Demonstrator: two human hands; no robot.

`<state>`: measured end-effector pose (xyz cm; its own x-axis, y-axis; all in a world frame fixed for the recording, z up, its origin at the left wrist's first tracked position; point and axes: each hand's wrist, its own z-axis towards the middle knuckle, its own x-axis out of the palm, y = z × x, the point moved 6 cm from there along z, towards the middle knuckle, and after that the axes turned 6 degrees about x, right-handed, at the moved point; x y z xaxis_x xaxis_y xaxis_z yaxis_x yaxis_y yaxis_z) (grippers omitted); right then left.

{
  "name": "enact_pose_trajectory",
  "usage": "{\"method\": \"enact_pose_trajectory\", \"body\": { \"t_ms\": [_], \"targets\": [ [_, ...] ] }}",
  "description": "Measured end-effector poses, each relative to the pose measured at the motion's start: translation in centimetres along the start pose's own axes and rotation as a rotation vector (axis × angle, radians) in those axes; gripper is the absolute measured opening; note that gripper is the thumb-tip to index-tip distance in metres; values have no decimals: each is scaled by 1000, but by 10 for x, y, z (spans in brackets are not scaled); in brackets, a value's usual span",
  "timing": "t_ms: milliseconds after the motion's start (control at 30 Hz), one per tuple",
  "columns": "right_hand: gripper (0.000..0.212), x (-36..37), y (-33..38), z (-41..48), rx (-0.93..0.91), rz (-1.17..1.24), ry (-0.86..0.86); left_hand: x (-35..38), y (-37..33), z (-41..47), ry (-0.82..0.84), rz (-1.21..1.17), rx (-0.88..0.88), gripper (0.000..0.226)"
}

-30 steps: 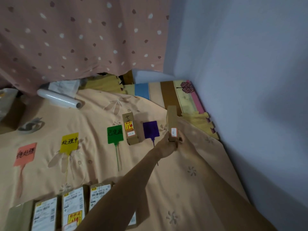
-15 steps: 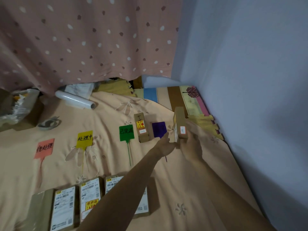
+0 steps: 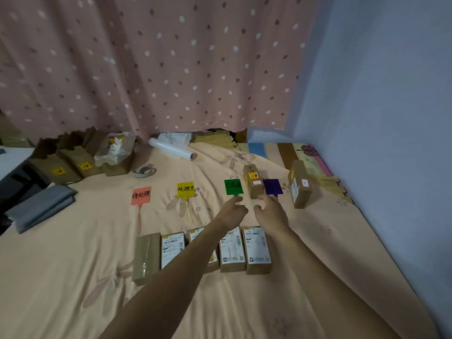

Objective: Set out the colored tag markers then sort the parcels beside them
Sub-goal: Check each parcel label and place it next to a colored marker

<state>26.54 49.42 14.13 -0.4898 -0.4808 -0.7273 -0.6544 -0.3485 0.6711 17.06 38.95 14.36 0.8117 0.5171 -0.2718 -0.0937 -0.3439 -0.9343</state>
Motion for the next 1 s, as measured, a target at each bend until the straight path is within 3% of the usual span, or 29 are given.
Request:
{"method": "enact_pose_trajectory", "body": {
  "t_ms": [133, 300, 467, 633, 833, 1000],
  "targets": [
    [42, 34, 32, -56, -6, -13, 56, -59, 43, -61, -73, -172, -60, 46],
    [36, 82, 58, -116, -7, -17, 134, -118, 88, -122, -197, -109, -90, 42],
    [26, 129, 67, -164, 38, -6, 312, -154, 152, -170, -299, -169, -195, 37],
    [23, 179, 69, -183, 45, -21, 455, -188, 187, -198, -420, -75, -213, 34],
    [25, 238, 72, -185, 84, 13, 566, -207, 225, -196, -402, -27, -283, 42],
    [29, 280, 80, -167, 117, 30, 559, -203, 261, -188, -398, -29, -321, 47]
  ]
}}
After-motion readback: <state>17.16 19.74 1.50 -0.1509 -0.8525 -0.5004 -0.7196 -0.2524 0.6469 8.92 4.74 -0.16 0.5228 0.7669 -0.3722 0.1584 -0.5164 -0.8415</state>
